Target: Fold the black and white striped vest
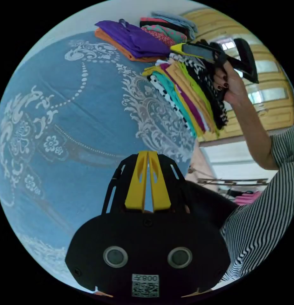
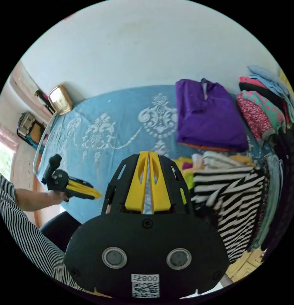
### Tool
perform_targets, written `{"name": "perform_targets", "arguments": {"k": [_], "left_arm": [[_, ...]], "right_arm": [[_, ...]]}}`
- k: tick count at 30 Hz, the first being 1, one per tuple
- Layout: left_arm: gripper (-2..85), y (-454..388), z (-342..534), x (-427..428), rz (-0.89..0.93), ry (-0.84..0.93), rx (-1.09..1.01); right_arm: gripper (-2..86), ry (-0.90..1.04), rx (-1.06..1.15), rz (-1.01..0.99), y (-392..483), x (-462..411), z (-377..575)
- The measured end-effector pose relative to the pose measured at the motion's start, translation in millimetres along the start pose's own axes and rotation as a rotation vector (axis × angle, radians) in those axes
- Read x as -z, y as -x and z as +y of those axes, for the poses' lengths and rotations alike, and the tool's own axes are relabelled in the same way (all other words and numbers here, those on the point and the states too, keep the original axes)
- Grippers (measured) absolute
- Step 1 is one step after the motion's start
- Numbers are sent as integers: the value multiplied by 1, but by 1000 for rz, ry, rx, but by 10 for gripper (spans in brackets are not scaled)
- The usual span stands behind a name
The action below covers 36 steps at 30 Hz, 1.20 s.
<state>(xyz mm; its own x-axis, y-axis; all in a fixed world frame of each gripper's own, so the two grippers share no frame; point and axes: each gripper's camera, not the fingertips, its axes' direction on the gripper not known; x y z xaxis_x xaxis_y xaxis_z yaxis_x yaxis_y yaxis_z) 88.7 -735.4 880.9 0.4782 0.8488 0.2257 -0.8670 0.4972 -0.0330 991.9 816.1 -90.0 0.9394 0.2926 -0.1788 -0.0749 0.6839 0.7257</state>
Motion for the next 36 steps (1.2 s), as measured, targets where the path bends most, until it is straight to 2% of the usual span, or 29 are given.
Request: {"name": "perform_targets", "arguments": {"k": [3, 8, 10, 11, 16, 19, 21, 23, 28, 30, 36], "left_arm": [[3, -37, 40, 12, -139, 4, -39], [3, -90, 101, 9, -251, 53, -71], [2, -107, 118, 11, -272, -4, -56], [2, -117, 125, 14, -285, -32, -37], [2, -146, 137, 35, -257, -53, 69], [1, -163, 142, 50, -199, -28, 92], [1, -180, 152, 66, -105, 3, 123], [1, -200, 166, 82, -119, -33, 117], [1, -236, 194, 93, -239, 32, 151], [1, -248, 204, 102, -223, -40, 175], [2, -282, 198, 125, -222, -12, 145]], "right_arm": [[2, 131, 26, -45, 47, -35, 53], [2, 284, 70, -95, 109, -71, 134], [2, 349, 105, -72, 128, -85, 157], [2, 300, 99, -19, 138, -83, 169], [2, 234, 78, 50, 157, -74, 196], [2, 225, 7, 17, 158, -65, 208], [3, 274, -22, -87, 158, -48, 213], [3, 155, -51, -97, 154, -12, 222], [12, -124, -150, 132, 120, 94, 238], [28, -211, -230, 220, 95, 134, 240], [73, -257, -352, 305, 52, 164, 232]]}}
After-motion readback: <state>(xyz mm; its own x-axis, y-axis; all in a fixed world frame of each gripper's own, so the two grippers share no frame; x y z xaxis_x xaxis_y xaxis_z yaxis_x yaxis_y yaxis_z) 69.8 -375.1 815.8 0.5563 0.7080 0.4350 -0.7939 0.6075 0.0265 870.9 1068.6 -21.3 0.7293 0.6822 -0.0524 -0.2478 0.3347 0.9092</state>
